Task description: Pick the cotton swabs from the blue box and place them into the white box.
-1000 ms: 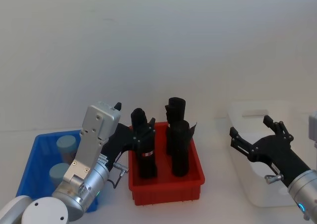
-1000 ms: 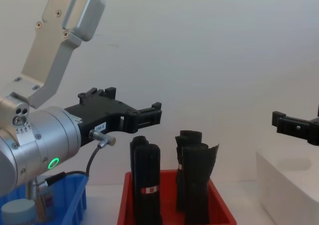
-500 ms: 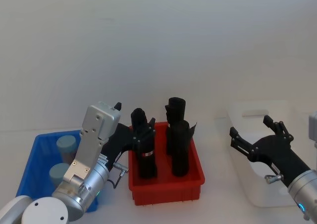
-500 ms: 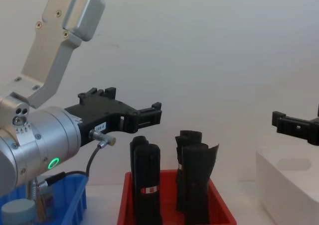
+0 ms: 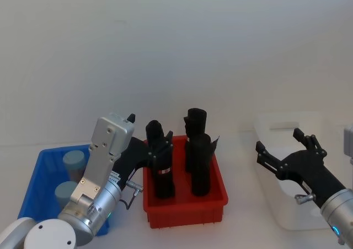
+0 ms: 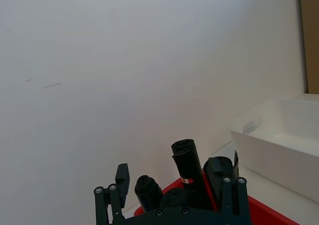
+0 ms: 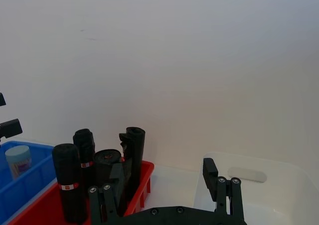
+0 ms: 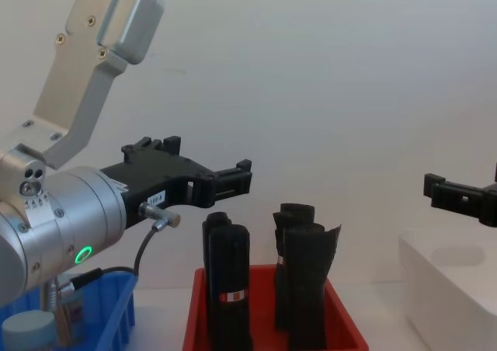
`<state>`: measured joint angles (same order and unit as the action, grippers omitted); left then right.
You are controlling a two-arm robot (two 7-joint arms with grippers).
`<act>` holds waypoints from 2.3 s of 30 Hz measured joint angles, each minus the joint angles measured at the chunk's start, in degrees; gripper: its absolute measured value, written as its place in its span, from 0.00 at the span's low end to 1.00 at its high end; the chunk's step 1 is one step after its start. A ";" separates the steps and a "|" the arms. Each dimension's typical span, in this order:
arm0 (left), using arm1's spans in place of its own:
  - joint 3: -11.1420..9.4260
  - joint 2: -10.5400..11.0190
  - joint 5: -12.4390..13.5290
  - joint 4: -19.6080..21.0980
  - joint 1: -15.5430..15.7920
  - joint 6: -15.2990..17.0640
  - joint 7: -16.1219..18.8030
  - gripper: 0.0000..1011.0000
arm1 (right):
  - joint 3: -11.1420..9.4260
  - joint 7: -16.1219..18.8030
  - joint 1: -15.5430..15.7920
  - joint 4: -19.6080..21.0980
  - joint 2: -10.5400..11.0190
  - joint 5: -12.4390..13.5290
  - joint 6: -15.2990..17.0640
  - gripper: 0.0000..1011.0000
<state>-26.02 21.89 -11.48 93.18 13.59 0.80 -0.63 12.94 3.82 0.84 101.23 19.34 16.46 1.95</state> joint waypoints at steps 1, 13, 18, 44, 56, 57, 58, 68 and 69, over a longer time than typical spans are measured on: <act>0.00 0.00 0.00 0.00 0.00 0.00 0.00 0.99 | 0.00 0.00 0.00 0.00 0.00 0.00 0.00 0.99; 0.00 0.00 0.00 0.00 0.00 0.00 0.00 0.99 | 0.00 0.00 0.00 0.00 0.00 0.00 0.00 0.99; 0.00 0.00 0.00 0.00 0.00 0.00 0.00 0.99 | 0.00 0.00 0.00 0.00 0.00 0.00 0.00 0.99; 0.00 0.00 0.00 0.00 0.00 0.00 0.00 0.99 | 0.00 0.00 0.00 0.00 0.00 0.00 0.00 0.99; 0.00 0.00 0.00 0.00 0.00 0.00 0.00 0.99 | 0.00 0.00 0.00 0.00 0.00 0.00 0.00 0.99; 0.00 0.00 0.00 0.00 0.00 0.00 0.00 0.99 | 0.00 0.00 0.00 0.00 0.00 0.00 0.00 0.99; 0.00 0.00 0.00 0.00 0.00 0.00 0.00 0.99 | 0.00 0.00 0.00 0.00 0.00 0.00 0.00 0.99; 0.00 0.00 0.00 0.00 0.00 0.00 0.00 0.99 | 0.00 0.00 0.00 0.00 0.00 0.00 0.00 0.99; 0.00 0.00 0.00 0.00 0.00 0.00 0.00 0.99 | 0.00 0.00 0.00 0.00 0.00 0.00 0.00 0.99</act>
<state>-26.02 21.90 -11.48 93.18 13.59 0.80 -0.63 12.94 3.83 0.84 101.23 19.33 16.46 1.95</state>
